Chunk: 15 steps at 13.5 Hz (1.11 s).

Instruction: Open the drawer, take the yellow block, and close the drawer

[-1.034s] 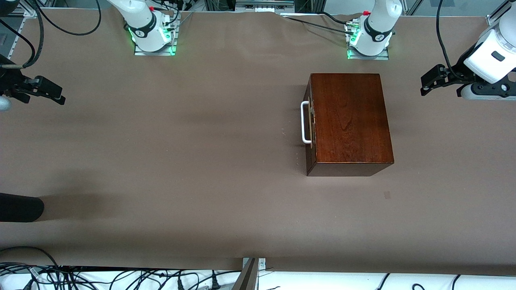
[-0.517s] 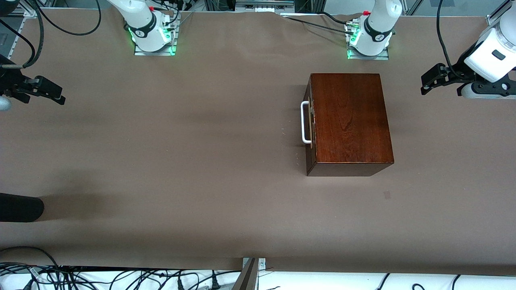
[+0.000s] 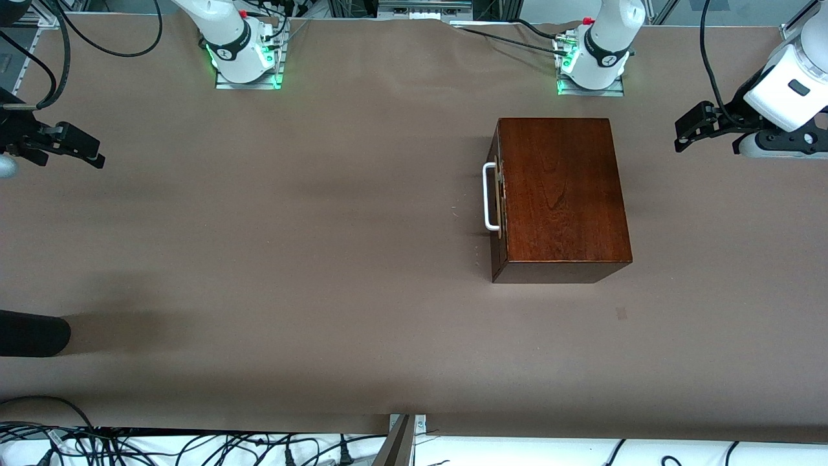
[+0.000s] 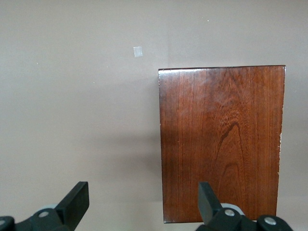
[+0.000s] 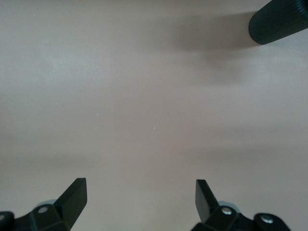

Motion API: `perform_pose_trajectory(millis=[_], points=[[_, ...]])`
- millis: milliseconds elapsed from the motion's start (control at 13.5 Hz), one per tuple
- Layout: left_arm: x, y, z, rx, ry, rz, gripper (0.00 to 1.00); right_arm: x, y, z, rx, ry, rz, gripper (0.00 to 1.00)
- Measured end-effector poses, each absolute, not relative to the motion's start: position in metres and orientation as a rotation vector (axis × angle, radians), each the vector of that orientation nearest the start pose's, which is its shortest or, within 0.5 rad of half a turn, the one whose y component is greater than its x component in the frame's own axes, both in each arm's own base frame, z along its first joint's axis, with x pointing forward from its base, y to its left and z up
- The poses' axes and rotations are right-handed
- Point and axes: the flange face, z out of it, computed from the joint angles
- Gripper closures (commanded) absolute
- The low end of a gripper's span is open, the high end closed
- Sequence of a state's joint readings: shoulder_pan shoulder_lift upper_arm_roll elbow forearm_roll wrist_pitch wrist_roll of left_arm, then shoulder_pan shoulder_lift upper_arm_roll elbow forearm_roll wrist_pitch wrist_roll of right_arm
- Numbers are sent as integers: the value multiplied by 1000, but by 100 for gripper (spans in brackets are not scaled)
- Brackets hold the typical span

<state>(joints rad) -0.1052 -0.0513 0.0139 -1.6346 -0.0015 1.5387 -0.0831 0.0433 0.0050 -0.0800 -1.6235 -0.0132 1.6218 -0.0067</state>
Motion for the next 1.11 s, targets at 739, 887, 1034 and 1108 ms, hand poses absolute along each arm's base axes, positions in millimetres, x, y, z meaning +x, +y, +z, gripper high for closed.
perform_pose_trajectory(millis=[739,887,1034,1108], points=[[529,-54,625,-3140,13,54,0,559,-22,601,-3155,46,11,0],[529,-64,632,-3141,18,33,0,559,-22,601,-3155,46,11,0],[528,-75,635,-3141,41,22,0,559,-22,601,-3155,46,11,0],[528,-80,634,-3140,53,28,0,559,-22,601,-3155,46,11,0]])
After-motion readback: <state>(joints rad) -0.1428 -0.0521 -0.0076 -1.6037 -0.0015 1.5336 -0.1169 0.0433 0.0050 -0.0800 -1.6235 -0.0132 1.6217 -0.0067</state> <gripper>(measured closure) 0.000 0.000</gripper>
